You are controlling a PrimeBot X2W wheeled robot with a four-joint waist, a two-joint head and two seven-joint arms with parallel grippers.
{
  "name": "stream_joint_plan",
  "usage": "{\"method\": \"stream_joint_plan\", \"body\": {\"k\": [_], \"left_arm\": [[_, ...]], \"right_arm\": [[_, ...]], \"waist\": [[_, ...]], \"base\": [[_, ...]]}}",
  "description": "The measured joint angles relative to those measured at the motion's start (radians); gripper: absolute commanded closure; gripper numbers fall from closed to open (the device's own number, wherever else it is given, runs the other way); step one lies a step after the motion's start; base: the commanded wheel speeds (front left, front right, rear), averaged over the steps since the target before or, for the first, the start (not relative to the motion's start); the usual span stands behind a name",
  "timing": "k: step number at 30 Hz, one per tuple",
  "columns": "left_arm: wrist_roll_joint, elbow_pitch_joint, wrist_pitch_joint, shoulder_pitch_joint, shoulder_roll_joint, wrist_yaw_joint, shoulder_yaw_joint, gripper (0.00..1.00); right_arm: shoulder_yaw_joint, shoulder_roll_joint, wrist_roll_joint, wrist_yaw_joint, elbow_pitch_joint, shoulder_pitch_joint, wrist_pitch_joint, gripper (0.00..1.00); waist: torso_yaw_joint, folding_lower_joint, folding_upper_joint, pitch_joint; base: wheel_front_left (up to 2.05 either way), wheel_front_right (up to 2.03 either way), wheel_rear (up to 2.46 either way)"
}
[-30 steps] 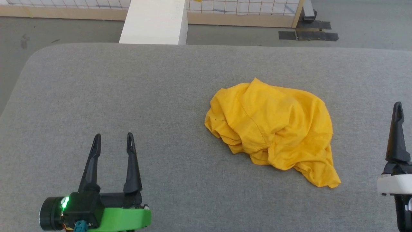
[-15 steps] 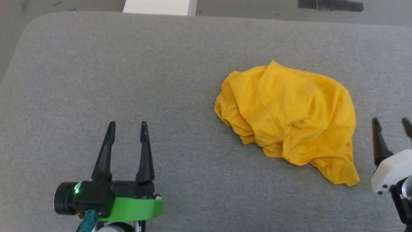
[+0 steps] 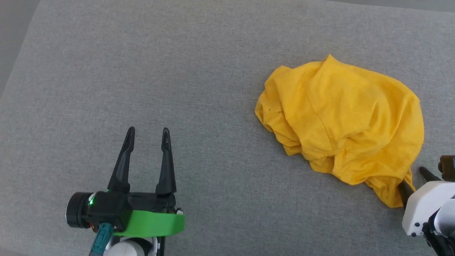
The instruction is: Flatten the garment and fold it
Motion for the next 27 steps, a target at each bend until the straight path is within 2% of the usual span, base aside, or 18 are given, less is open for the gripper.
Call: {"method": "stream_joint_plan", "body": {"k": [1, 5, 8, 13, 16, 19, 22, 27], "left_arm": [[0.002, 0.004, 0.000, 0.000, -0.003, -0.006, 0.004, 0.00], [0.006, 0.018, 0.000, 0.001, -0.010, -0.017, 0.018, 0.00], [0.006, 0.025, 0.000, 0.003, -0.013, -0.028, 0.029, 0.00], [0.014, 0.028, 0.000, 0.007, -0.021, -0.043, 0.047, 0.00], [0.030, 0.028, 0.000, 0.007, -0.025, -0.053, 0.052, 0.00], [0.037, 0.030, 0.000, 0.007, -0.027, -0.069, 0.053, 0.00], [0.042, 0.036, 0.000, 0.007, -0.029, -0.079, 0.052, 0.00], [0.042, 0.055, 0.000, 0.007, -0.030, -0.091, 0.056, 0.00]], "right_arm": [[-0.002, 0.003, 0.000, 0.000, 0.006, -0.001, -0.010, 1.00], [0.015, 0.003, -0.028, 0.000, 0.023, -0.017, -0.052, 1.00], [0.033, -0.029, -0.044, 0.000, 0.019, -0.044, -0.080, 1.00], [0.033, -0.140, -0.068, 0.000, -0.020, -0.173, -0.102, 1.00], [0.000, -0.200, -0.071, 0.000, -0.013, -0.232, -0.098, 1.00], [-0.059, -0.252, -0.074, 0.000, 0.049, -0.244, -0.084, 1.00], [-0.142, -0.280, -0.089, 0.000, 0.167, -0.226, -0.078, 1.00], [-0.233, -0.255, -0.124, 0.000, 0.320, -0.169, -0.104, 1.00]], "waist": [[0.002, 0.0000, 0.0000, -0.003], [0.000, 0.0000, 0.0000, -0.026], [-0.011, 0.0000, 0.0000, -0.049], [-0.036, 0.0000, 0.0000, -0.081], [-0.050, 0.0000, 0.0000, -0.091], [-0.054, 0.0000, 0.0000, -0.090], [-0.045, 0.0000, 0.0000, -0.081], [-0.028, 0.0000, 0.0000, -0.059]], "base": [[0.00, 0.00, 0.00], [0.00, 0.00, 0.00], [0.00, 0.00, 0.00], [0.00, 0.00, 0.00], [0.00, 0.00, 0.00], [0.00, 0.00, 0.00], [0.00, 0.00, 0.00], [0.00, 0.00, 0.00]]}}
